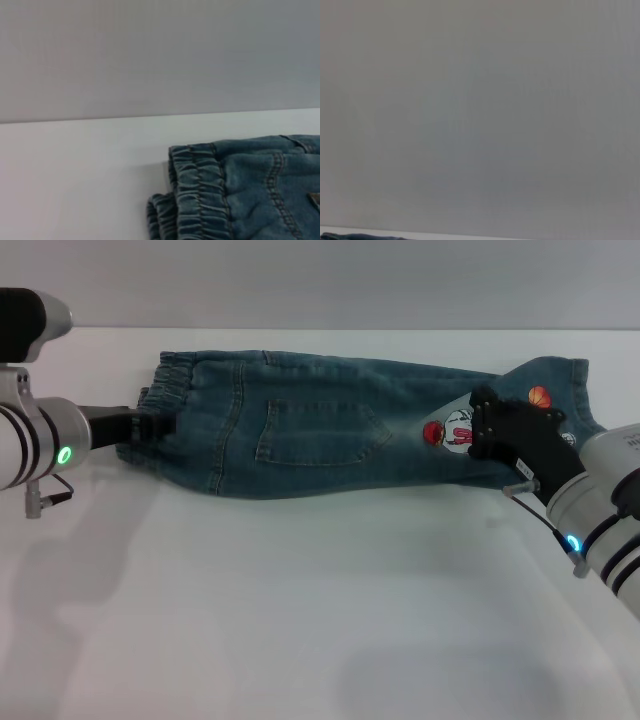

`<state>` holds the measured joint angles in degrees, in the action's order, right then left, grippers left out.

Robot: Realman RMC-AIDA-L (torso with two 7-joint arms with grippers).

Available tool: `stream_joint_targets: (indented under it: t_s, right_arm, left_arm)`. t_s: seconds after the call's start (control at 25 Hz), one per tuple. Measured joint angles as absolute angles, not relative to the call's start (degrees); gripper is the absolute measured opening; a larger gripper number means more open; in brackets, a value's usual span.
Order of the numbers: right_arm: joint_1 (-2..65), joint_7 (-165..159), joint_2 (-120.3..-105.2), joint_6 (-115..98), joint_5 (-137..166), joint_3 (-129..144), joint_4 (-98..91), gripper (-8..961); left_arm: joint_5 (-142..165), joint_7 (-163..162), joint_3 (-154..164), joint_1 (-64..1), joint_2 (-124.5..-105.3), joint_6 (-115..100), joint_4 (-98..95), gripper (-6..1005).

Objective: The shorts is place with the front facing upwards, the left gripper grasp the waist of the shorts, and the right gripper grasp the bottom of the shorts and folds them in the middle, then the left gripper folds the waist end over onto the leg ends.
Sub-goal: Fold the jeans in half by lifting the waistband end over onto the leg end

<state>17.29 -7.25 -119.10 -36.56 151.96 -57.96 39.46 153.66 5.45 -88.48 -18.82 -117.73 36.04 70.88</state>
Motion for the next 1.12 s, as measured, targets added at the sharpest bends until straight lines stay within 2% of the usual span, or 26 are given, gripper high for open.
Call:
stream_joint_targets:
  t_s: [0.32,0.64,1.12]
  right_arm:
    - [16.6,-7.3,-119.14,-36.6,152.0,-58.0,39.6,-1]
    - [16.8,-7.3,-119.18,-36.6,152.0,-58.0,39.7,-1]
    - [16.9,-7.7,-119.18,-36.6,152.0,-58.0,40.0,-1]
  left_arm:
    - [153.9,5.5,-91.1,-18.5,-117.69,36.3,70.7,735]
    - [153.9,5.5,-92.1,-18.9,-117.68,38.3,69.0,842]
    - [153.4,6.0,-92.3,-20.7,-117.72,38.0,66.4,837]
